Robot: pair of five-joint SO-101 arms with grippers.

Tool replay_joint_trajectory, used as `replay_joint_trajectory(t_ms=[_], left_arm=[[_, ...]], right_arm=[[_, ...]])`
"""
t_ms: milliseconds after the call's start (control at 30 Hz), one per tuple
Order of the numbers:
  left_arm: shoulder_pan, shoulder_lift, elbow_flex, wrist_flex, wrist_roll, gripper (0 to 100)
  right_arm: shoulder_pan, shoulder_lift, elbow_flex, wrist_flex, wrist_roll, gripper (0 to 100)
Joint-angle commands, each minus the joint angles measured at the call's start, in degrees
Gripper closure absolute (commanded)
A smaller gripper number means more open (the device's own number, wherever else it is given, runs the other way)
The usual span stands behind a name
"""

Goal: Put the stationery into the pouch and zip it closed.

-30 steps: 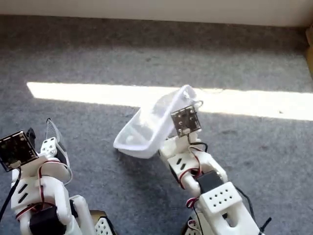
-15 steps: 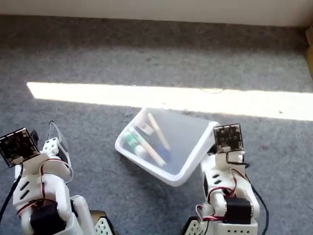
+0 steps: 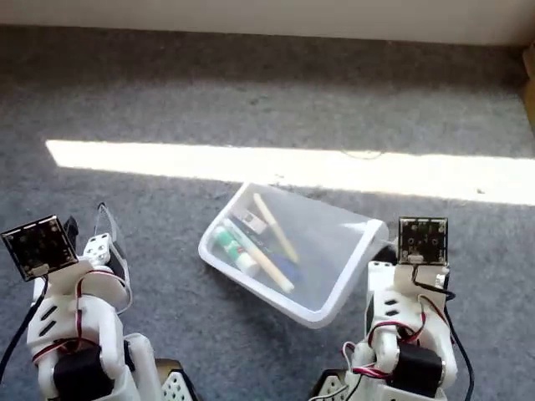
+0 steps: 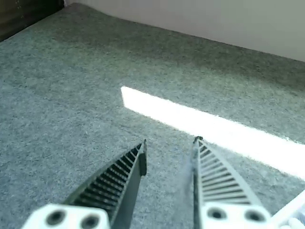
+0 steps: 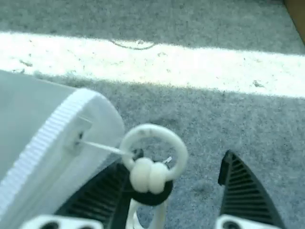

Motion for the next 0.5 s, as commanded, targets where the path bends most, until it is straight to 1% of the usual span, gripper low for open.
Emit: replay_joint_trajectory(t_ms=[0,133,467], left_arm=[[2.15,-0.13,-1.54,-0.35,0.35,84],[2.15,-0.13,-1.36,-0.09,0.35,84],[2.15,-0.13,-1.36,0.00,0.53,84]], right_arm=[[0.40,-0.66,-8.75,-1.36,0.70,75.0],[0.22,-0.66,-13.76,-1.98,0.70,75.0],[0.22,-0.66,-21.76,-9.54,0.70,75.0]])
